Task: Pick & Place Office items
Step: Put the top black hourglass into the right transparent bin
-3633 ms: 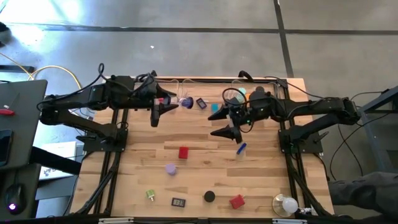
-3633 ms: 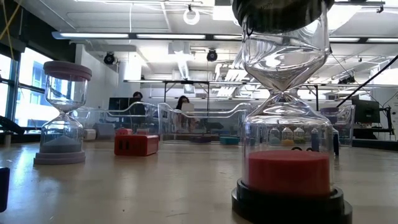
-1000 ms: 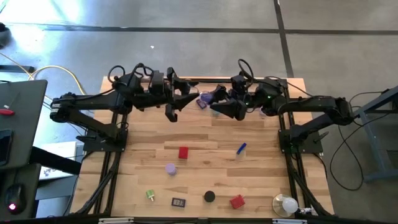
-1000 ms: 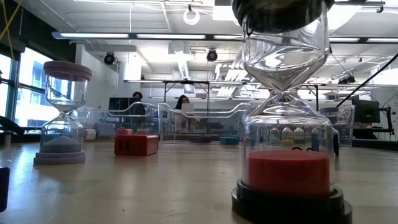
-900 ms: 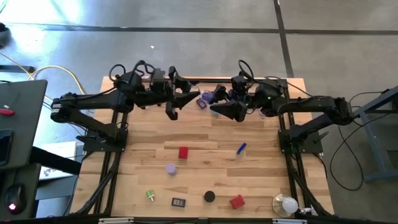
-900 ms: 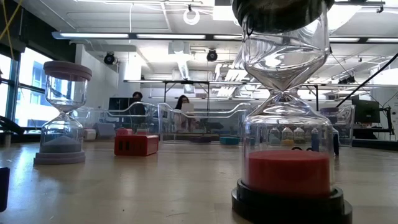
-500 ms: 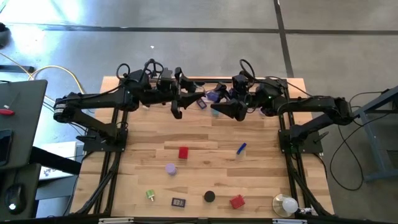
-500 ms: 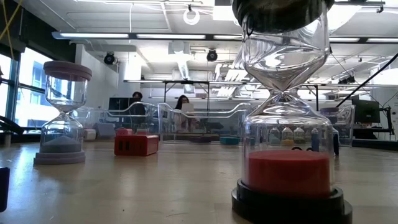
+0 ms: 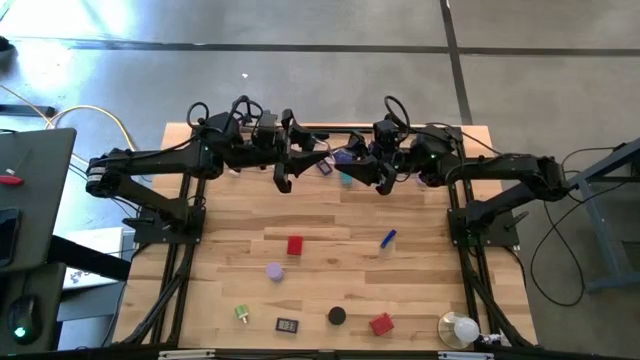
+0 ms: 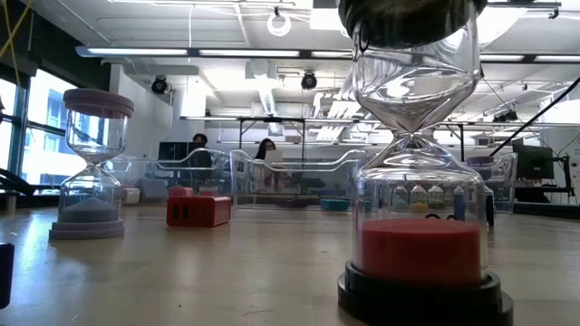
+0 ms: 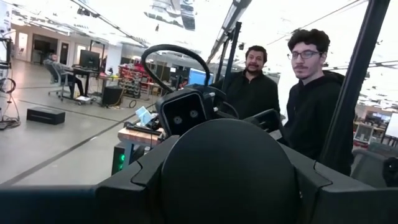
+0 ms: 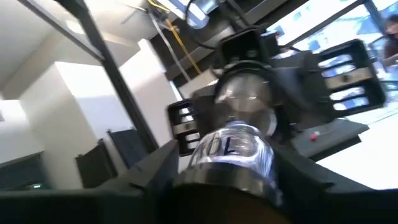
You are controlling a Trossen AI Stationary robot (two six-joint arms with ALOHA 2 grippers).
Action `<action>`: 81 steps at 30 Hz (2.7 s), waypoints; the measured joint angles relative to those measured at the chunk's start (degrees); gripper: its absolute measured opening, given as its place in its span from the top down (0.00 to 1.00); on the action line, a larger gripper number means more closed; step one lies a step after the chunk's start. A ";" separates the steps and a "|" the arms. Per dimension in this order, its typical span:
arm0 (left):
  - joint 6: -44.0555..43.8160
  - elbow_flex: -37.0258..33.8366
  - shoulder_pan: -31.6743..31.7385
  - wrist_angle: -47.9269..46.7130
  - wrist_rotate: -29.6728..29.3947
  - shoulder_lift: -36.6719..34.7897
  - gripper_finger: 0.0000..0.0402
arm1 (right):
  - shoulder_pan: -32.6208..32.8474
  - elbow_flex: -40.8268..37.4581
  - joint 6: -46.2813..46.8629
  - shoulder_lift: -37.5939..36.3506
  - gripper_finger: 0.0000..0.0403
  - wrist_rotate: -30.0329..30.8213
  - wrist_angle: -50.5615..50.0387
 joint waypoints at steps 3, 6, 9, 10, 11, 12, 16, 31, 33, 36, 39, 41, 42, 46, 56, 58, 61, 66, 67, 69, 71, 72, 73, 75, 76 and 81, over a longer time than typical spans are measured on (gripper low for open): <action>0.21 0.00 -0.04 0.07 0.21 0.00 0.51 | -0.07 -0.04 -0.92 0.02 0.54 0.59 -0.40; 0.57 0.00 -0.03 0.10 2.28 0.00 0.51 | -0.04 -0.07 -1.07 0.04 0.55 0.46 -0.55; 3.15 0.00 -0.02 0.00 4.42 0.00 0.51 | 0.00 -0.05 -1.43 0.04 0.55 -0.20 -0.75; 3.91 0.00 -0.06 0.02 4.68 0.00 0.51 | 0.00 -0.05 -1.70 0.04 0.55 -0.30 -0.75; 4.33 0.00 -0.30 0.04 4.73 0.00 0.51 | 0.00 -0.06 -1.86 0.04 0.55 -0.43 -0.76; 4.48 0.00 -0.63 0.05 4.58 0.00 0.50 | 0.02 -0.07 -1.86 0.04 0.55 -0.59 -0.77; 4.69 -0.02 -1.51 1.10 1.98 0.00 0.45 | 0.07 -0.04 -1.87 -0.04 0.55 -1.05 -0.81; 7.28 -0.07 -4.17 1.46 -1.00 -3.63 0.42 | 0.04 -0.02 -2.75 -0.70 0.55 -2.43 -13.23; 6.87 -0.07 -4.17 0.35 -0.98 -4.91 0.42 | -0.31 -0.02 -4.06 -1.89 0.55 -2.44 -18.23; 4.97 -0.04 -4.17 -4.06 -0.80 -6.77 0.42 | -0.29 -0.02 -8.33 -4.90 0.55 -0.47 -26.71; 2.11 -0.02 -3.08 -11.04 -0.47 -8.06 0.42 | 0.98 -0.02 -13.29 -8.92 0.55 5.38 -34.48; 0.40 -0.02 -2.17 -16.76 -0.19 -8.68 0.42 | 1.87 0.03 -15.53 -11.44 0.55 9.75 -39.50; -0.53 -0.02 -1.66 -19.43 0.14 -8.86 0.42 | 2.27 0.04 -16.06 -12.96 0.55 11.85 -42.73; -2.22 -0.07 0.52 -29.21 2.04 -9.25 0.42 | 2.37 0.07 -15.48 -17.90 0.55 18.74 -56.23; -2.35 -0.07 2.83 -37.80 3.33 -9.20 0.42 | -2.20 0.02 -2.53 -21.33 0.55 31.00 -96.53; -2.35 -0.07 3.12 -37.81 3.33 -9.20 0.42 | -3.83 0.04 -1.34 -20.31 0.55 32.59 -100.94; -2.22 -0.07 3.15 -37.81 3.30 -9.01 0.42 | -6.73 0.02 -1.17 -18.42 0.55 32.12 -102.80; -1.54 -0.17 3.13 -38.12 3.35 -8.44 0.42 | -12.43 0.02 -3.62 -15.04 0.55 26.90 -103.04; -1.52 -0.17 3.13 -38.22 3.37 -8.28 0.42 | -13.47 0.02 -3.99 -14.05 0.55 25.71 -103.16; -1.56 -0.23 3.13 -40.16 3.35 -8.07 0.42 | -15.48 0.02 -5.18 -11.85 0.55 23.87 -103.52; -1.61 -0.26 3.13 -41.11 3.37 -7.72 0.42 | -17.34 0.02 -6.58 -9.37 0.55 22.77 -104.12; -1.63 -0.26 3.14 -42.11 3.35 -7.72 0.42 | -18.22 0.02 -7.04 -8.12 0.55 22.37 -104.46; -1.73 -0.26 3.13 -43.33 3.36 -7.72 0.42 | -18.98 0.02 -7.26 -6.83 0.55 21.90 -104.67; -1.76 -0.26 3.13 -44.76 3.37 -7.72 0.42 | -19.92 0.02 -8.15 -4.58 0.55 21.77 -104.72; -1.76 -0.26 3.13 -45.57 3.37 -7.72 0.42 | -20.22 0.02 -8.43 -3.52 0.55 21.77 -104.78; -1.78 -0.26 3.08 -48.71 3.39 -7.72 0.42 | -21.03 0.07 -8.64 -0.56 0.55 21.74 -104.71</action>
